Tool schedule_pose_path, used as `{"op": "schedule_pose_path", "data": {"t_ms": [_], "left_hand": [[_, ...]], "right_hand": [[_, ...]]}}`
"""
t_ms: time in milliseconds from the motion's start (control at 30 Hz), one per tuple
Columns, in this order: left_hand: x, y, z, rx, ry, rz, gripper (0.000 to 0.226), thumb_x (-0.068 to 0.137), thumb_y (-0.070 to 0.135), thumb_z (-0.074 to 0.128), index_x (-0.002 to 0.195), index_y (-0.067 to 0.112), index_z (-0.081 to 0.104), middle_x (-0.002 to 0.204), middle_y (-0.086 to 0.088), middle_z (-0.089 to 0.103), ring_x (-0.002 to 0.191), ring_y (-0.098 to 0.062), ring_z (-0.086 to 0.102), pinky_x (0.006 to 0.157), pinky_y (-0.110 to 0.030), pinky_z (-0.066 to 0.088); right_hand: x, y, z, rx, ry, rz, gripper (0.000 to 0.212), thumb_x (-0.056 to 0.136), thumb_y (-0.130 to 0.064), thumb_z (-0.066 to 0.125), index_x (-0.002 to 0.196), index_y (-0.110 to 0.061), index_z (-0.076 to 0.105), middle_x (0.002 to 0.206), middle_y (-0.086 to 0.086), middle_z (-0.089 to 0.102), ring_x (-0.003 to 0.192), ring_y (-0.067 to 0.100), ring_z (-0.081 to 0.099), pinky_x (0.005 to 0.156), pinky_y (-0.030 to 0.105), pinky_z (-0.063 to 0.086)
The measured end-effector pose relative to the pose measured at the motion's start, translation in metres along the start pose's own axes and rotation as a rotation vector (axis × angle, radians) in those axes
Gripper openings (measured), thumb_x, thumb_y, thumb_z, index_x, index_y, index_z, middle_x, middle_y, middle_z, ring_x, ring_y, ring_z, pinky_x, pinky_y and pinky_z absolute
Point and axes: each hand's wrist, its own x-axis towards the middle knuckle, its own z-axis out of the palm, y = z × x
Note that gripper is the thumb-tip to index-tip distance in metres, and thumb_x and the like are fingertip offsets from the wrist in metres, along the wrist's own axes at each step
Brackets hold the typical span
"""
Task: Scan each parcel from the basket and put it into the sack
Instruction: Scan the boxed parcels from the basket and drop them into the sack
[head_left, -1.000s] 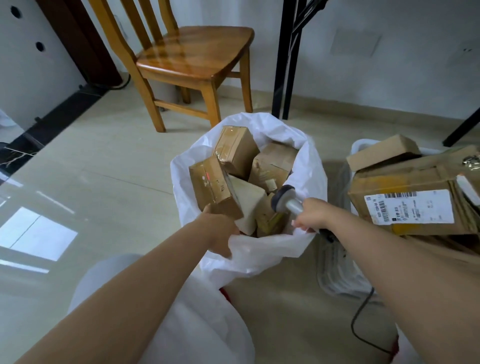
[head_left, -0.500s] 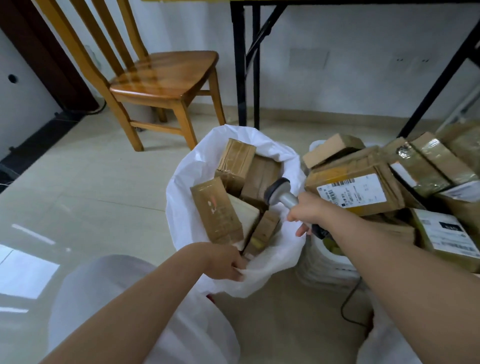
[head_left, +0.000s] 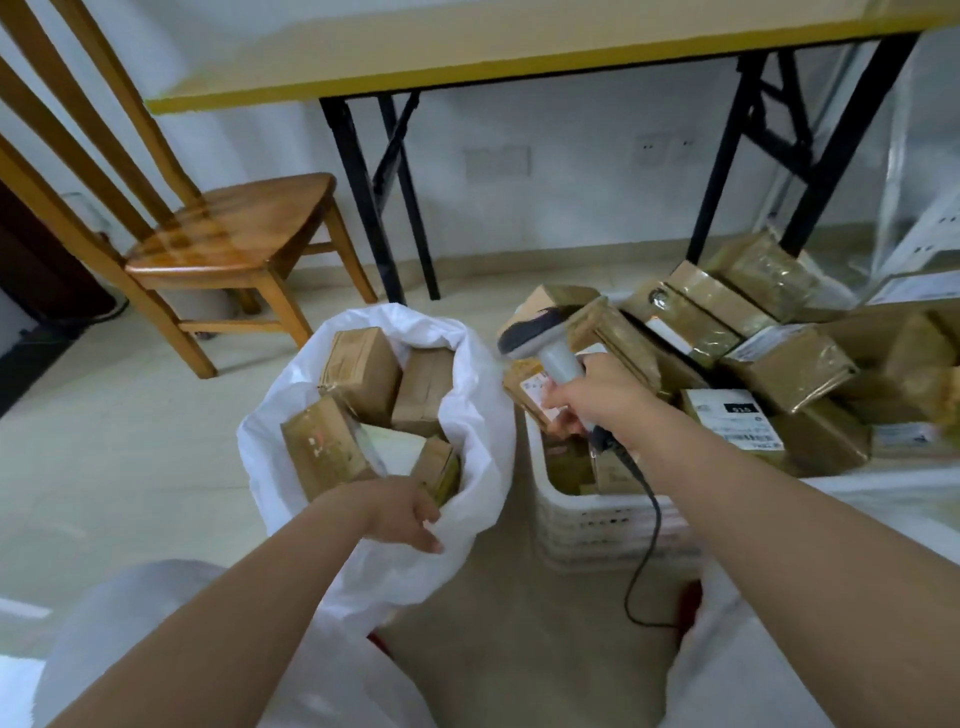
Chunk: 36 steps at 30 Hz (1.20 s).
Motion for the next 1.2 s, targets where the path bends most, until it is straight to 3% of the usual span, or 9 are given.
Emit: {"op": "schedule_pose_path", "data": {"t_ms": [133,233,367,533,733,833,933,1067,1200], "left_hand": [[0.009,0.020,-0.014,-0.069,0.012,-0.059,0.044,0.084,0.055,0.066,0.107,0.018,0.067,0.104,-0.002,0.067,0.096,-0.020,0.063,0.092,-0.033,0.051],[0.025,0.038,-0.029,0.104,0.078,-0.067,0.046,0.086,0.064,0.056,0.081,0.019,0.061,0.086,0.003,0.062,0.087,-0.017,0.057,0.078,-0.028,0.043],[0.042,0.073,-0.060,-0.124,0.390,0.043,0.052,0.087,0.057,0.062,0.130,0.029,0.056,0.126,0.004,0.062,0.113,-0.017,0.058,0.092,-0.030,0.048],[0.071,0.132,-0.094,-0.385,0.712,0.162,0.057,0.092,0.044,0.062,0.141,0.019,0.047,0.136,-0.004,0.053,0.117,-0.021,0.057,0.083,-0.026,0.044],[0.125,0.133,-0.102,-0.838,0.609,-0.232,0.066,0.095,0.060,0.040,0.134,0.008,0.049,0.122,-0.015,0.061,0.108,-0.032,0.060,0.096,-0.046,0.051],[0.135,0.133,-0.096,-0.977,0.547,-0.228,0.057,0.100,0.053,0.035,0.135,0.010,0.047,0.115,-0.012,0.062,0.099,-0.028,0.059,0.094,-0.043,0.051],[0.135,0.132,-0.092,-1.037,0.568,-0.190,0.044,0.102,0.047,0.039,0.130,0.016,0.053,0.095,-0.003,0.063,0.081,-0.017,0.057,0.077,-0.031,0.048],[0.122,0.132,-0.092,-1.074,0.627,-0.123,0.036,0.100,0.044,0.049,0.123,0.018,0.060,0.102,-0.004,0.067,0.081,-0.012,0.061,0.070,-0.024,0.049],[0.098,0.135,-0.095,-1.120,0.679,-0.034,0.032,0.093,0.042,0.063,0.113,0.017,0.063,0.096,-0.004,0.070,0.081,-0.010,0.066,0.070,-0.024,0.055]], "right_hand": [[-0.006,0.014,-0.045,0.155,0.170,-0.018,0.021,0.086,-0.009,0.070,0.104,-0.006,0.061,0.091,0.012,0.068,0.054,0.014,0.061,0.058,0.029,0.054],[-0.003,0.030,-0.071,0.242,0.256,-0.030,0.015,0.088,-0.008,0.067,0.100,0.000,0.061,0.078,0.014,0.065,0.051,0.016,0.051,0.053,0.030,0.046],[0.006,0.042,-0.092,0.307,0.326,-0.044,0.013,0.089,-0.013,0.067,0.085,-0.007,0.056,0.067,0.009,0.058,0.052,0.016,0.049,0.052,0.029,0.044],[0.032,0.050,-0.102,0.337,0.404,-0.063,0.015,0.090,-0.014,0.065,0.080,-0.011,0.056,0.066,0.007,0.060,0.052,0.016,0.053,0.054,0.030,0.048],[0.066,0.066,-0.096,0.251,0.419,-0.061,0.017,0.089,-0.027,0.067,0.087,-0.012,0.057,0.082,0.007,0.059,0.076,0.023,0.058,0.068,0.034,0.047],[0.074,0.072,-0.088,0.240,0.411,-0.028,0.026,0.088,-0.029,0.068,0.100,-0.006,0.062,0.092,0.013,0.063,0.087,0.028,0.062,0.078,0.041,0.051],[0.077,0.075,-0.087,0.243,0.405,-0.013,0.025,0.087,-0.030,0.070,0.098,-0.008,0.062,0.089,0.010,0.063,0.087,0.028,0.063,0.076,0.038,0.050],[0.069,0.075,-0.090,0.269,0.424,-0.037,0.015,0.087,-0.025,0.070,0.086,-0.015,0.060,0.084,0.008,0.062,0.086,0.027,0.063,0.077,0.040,0.052],[0.050,0.065,-0.099,0.350,0.471,-0.058,0.021,0.087,-0.026,0.070,0.098,-0.011,0.061,0.088,0.006,0.062,0.088,0.025,0.064,0.074,0.037,0.053]]}}
